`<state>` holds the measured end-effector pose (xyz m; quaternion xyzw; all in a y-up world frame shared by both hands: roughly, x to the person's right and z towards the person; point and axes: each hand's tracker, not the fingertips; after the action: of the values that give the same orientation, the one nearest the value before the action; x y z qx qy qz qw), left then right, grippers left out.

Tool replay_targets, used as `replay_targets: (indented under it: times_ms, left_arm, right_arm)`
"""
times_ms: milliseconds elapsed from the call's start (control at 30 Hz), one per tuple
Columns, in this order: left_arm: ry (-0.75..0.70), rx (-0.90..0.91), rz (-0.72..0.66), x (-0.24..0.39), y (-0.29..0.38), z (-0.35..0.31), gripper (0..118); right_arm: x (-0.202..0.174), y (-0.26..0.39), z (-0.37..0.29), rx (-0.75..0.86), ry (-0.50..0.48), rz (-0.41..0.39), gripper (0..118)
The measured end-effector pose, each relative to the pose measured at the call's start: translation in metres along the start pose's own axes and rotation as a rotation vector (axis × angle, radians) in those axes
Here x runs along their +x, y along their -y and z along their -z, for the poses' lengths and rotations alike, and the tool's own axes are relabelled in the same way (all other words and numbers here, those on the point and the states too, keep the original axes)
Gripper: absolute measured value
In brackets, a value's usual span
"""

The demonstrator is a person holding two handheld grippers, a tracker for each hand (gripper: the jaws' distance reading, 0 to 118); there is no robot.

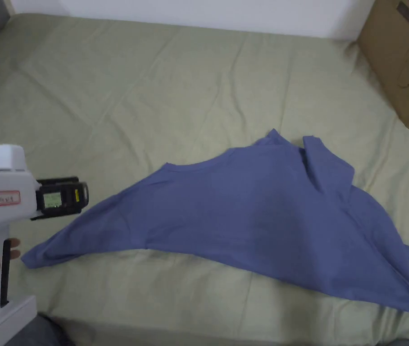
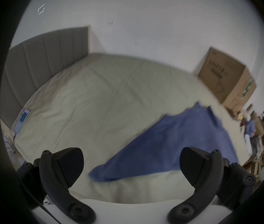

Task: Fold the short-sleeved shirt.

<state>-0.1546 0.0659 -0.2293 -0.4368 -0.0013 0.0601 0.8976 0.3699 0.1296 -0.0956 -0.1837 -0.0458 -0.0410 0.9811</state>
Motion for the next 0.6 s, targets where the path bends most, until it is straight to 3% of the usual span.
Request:
replay_targets:
  times_ms: [200, 267, 300, 367, 433, 600]
  left_arm:
    - [-0.083, -0.277, -0.002, -0.034, 0.033, 0.075, 118]
    - [-0.084, -0.273, -0.022, -0.040, 0.038, 0.086, 110]
    - [-0.095, -0.276, -0.026, -0.042, 0.039, 0.091, 98]
    - [-0.112, -0.279, -0.021, -0.038, 0.046, 0.095, 41]
    - [-0.020, -0.269, -0.071, -0.035, 0.046, 0.089, 3]
    - [-0.065, -0.251, -0.031, -0.015, 0.047, 0.079, 2]
  right_arm:
    - [-0.023, -0.001, -0.001, -0.032, 0.003, 0.016, 0]
    - [-0.026, 0.000, -0.003, -0.037, 0.002, 0.023, 0]
    - [-0.021, 0.001, -0.003, -0.037, 0.004, 0.024, 0]
    - [-0.019, 0.002, -0.003, -0.042, 0.008, 0.016, 0]
    - [-0.014, 0.002, -0.004, -0.045, 0.022, 0.013, 0]
    - [0.003, 0.001, -0.007, -0.044, 0.042, 0.050, 0]
